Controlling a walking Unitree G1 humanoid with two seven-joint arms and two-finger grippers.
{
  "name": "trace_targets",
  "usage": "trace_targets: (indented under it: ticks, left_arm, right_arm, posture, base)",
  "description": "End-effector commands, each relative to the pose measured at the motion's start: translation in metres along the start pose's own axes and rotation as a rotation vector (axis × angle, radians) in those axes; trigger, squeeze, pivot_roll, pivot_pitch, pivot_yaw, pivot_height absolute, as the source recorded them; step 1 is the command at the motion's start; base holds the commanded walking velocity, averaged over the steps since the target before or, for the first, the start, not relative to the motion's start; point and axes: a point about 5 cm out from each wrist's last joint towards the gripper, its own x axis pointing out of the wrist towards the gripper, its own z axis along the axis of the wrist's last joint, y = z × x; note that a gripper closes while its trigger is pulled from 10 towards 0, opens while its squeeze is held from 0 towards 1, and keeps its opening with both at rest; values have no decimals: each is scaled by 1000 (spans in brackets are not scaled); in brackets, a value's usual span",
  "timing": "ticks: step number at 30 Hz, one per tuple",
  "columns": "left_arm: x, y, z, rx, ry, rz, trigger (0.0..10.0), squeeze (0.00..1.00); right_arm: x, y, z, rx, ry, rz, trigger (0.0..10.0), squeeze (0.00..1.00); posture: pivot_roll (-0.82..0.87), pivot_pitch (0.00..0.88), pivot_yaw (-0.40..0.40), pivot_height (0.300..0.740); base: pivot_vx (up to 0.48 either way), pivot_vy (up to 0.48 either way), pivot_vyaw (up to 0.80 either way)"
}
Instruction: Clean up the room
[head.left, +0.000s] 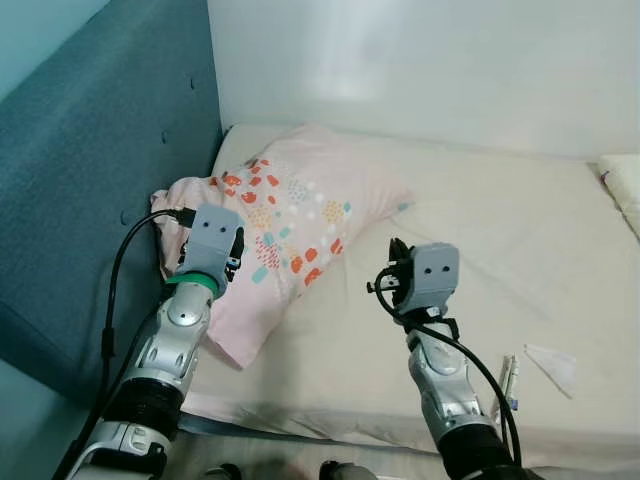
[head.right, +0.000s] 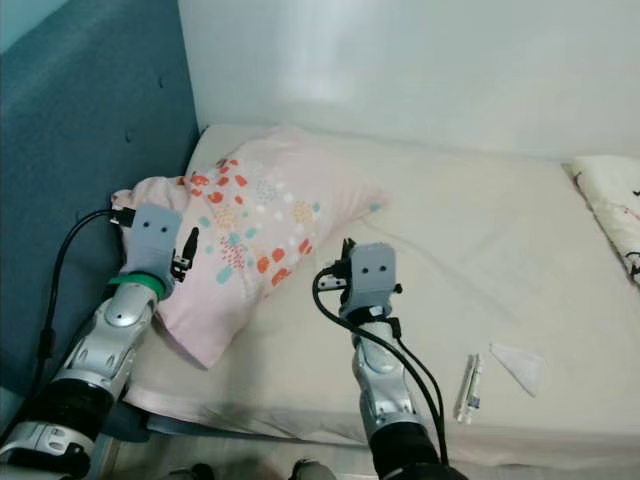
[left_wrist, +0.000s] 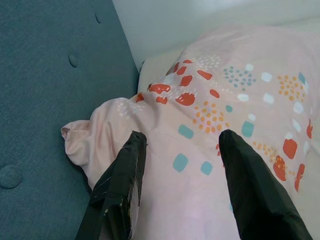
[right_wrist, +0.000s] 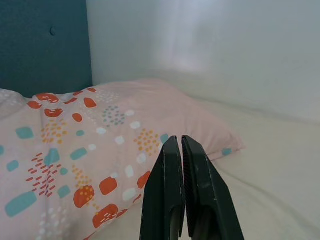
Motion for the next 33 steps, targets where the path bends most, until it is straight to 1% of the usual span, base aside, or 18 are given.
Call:
trace_targets:
  ticks: [1, 5, 9, 13, 17, 20, 24, 25, 33]
  left_arm:
    - [-3, -2, -9, 4, 29, -2, 10000, 0]
    - [-3, -3, -10, 2, 35, -3, 10000, 0]
    - [-3, -4, -10, 1, 33, -5, 10000, 0]
    - [-1, -4, -9, 0, 28, -4, 10000, 0]
    - [-1, -4, -10, 2, 27, -4, 10000, 0]
    - [-1, -5, -9, 3, 25, -7, 10000, 0]
    - [-1, -5, -9, 3, 25, -7, 10000, 0]
    - [0, -5, -9, 3, 25, -9, 10000, 0]
    - [0, -7, -10, 5, 25, -14, 10000, 0]
  right_arm:
    - [-3, -3, -4, -18, 17, -11, 10000, 0]
    - [-2, -3, -3, -23, 14, -16, 10000, 0]
    - [-3, -2, -4, -28, 19, -17, 10000, 0]
    - [-3, -3, -4, -21, 15, -21, 10000, 0]
    - [-3, -3, -4, -20, 15, -22, 10000, 0]
    - [-2, -2, -3, -17, 15, -22, 10000, 0]
    - [-2, -2, -3, -17, 15, -22, 10000, 0]
    - [-2, -2, -3, -19, 15, -24, 10000, 0]
    - [-3, -3, -4, -20, 18, -31, 10000, 0]
  posture:
    - [-89, 87, 15, 740]
    - [-89, 86, 15, 740]
    - [-86, 85, 14, 731]
    - [-83, 84, 15, 711]
    - [-80, 82, 16, 701]
    - [-80, 82, 16, 681]
    - [-82, 82, 16, 671]
    - [-83, 83, 17, 661]
    - [-86, 87, 21, 631]
  base:
    - [0, 0, 0]
    - [0, 0, 0]
    - [0, 0, 0]
    - [0, 0, 0]
    - [0, 0, 0]
    - [0, 0, 0]
    - [0, 0, 0]
    - [0, 0, 0]
    - [0, 0, 0]
